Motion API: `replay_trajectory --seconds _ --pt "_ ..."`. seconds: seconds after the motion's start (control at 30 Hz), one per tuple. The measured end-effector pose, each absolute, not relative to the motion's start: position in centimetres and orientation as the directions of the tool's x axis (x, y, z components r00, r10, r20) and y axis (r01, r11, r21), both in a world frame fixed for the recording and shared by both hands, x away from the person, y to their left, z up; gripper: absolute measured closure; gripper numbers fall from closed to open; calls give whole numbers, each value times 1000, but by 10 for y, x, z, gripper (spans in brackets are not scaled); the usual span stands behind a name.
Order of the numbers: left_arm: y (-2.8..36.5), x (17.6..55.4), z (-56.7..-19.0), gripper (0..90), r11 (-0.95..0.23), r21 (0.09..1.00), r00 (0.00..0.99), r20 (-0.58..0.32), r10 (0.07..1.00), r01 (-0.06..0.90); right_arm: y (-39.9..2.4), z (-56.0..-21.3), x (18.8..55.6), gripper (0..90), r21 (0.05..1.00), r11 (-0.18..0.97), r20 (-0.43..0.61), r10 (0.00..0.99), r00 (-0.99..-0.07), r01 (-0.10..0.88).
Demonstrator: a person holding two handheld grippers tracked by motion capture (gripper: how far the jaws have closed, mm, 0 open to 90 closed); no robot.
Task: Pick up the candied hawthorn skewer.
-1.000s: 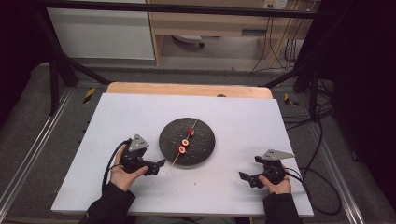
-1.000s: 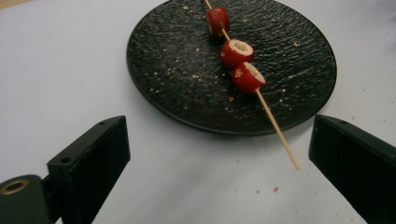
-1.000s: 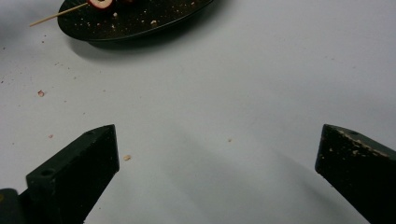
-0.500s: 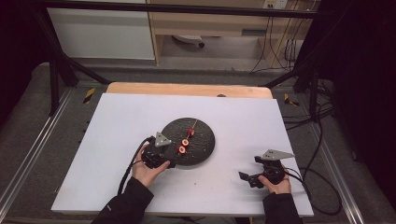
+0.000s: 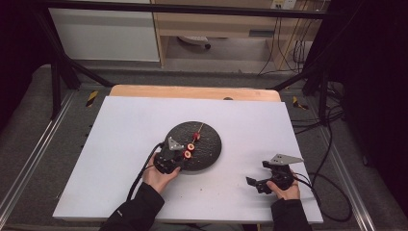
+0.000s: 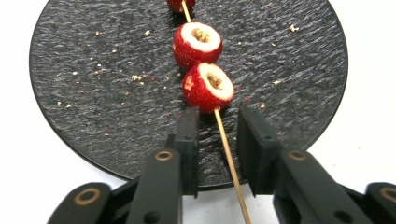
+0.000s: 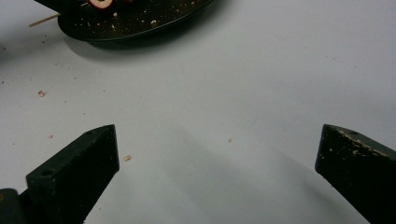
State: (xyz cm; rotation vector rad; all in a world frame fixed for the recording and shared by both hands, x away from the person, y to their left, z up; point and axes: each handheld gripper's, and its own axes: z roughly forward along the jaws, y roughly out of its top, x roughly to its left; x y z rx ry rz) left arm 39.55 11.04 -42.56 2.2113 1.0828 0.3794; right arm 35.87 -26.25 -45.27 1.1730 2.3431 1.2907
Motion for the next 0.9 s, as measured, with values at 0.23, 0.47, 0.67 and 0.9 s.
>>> replay_trajectory --seconds 0.23,0.47,0.67,0.9 --pt "107 395 -428 807 -446 654 598 -12 801 611 -262 -453 359 6 787 295 177 733 -657 541" --pt "108 393 -428 874 -417 667 570 -14 822 618 -262 -453 358 6 788 294 178 732 -658 540" --pt "112 390 -429 880 -379 700 574 -56 817 606 -262 -453 358 6 789 291 179 733 -656 541" --pt "124 382 -422 881 -334 757 597 -90 797 562 -262 -453 358 6 788 288 183 734 -654 544"
